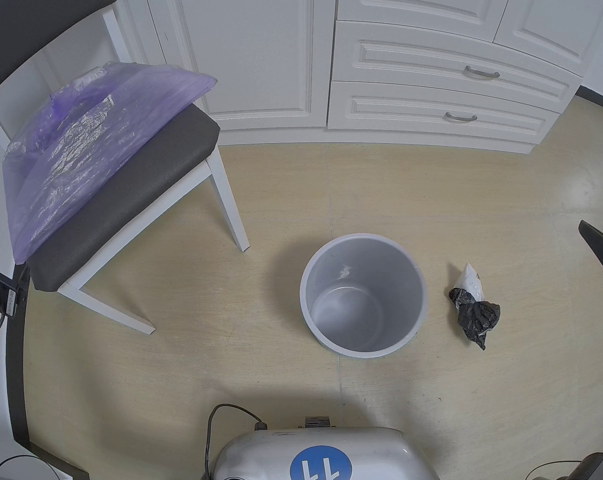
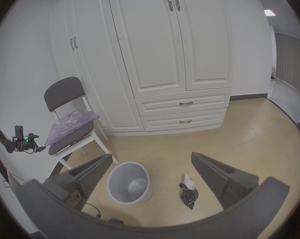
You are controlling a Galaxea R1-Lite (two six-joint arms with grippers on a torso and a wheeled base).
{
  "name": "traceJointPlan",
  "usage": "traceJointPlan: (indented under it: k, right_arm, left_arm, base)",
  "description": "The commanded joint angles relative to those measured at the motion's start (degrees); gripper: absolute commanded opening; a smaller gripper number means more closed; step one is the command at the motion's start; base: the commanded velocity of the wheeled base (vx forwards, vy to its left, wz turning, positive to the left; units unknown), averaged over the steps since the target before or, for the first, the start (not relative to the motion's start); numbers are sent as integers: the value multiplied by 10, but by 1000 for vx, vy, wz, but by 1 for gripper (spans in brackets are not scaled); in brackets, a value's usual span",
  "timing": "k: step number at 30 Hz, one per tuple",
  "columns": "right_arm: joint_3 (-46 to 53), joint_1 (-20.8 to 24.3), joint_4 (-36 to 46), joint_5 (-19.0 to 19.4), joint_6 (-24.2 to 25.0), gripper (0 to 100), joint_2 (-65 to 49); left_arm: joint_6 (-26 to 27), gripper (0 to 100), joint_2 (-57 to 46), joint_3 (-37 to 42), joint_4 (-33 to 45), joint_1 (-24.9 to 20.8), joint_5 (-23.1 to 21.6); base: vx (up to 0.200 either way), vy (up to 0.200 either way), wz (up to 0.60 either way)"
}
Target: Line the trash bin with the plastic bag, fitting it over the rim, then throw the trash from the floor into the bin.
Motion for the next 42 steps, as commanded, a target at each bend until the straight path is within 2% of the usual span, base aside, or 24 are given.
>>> traceJointPlan:
  k: [1, 13, 29, 42]
  right_arm:
    - [-1, 0, 0, 0, 0, 100, 0]
    - [-1, 0, 0, 0, 0, 100, -1]
    - [-1, -1, 0, 0, 0, 100, -2]
    - [-2, -1, 0, 0, 0, 100, -2]
  left_arm:
    - [0, 100, -19, 2, 0, 2, 0]
    - [-6, 100, -28, -21, 0, 16, 0]
    - [-5, 100, -53, -14, 1, 16, -3]
    - [0, 100, -52, -17, 6, -3, -11]
  base:
    - [0, 0, 0]
    - [0, 0, 0]
    - [0, 0, 0]
    - [0, 0, 0]
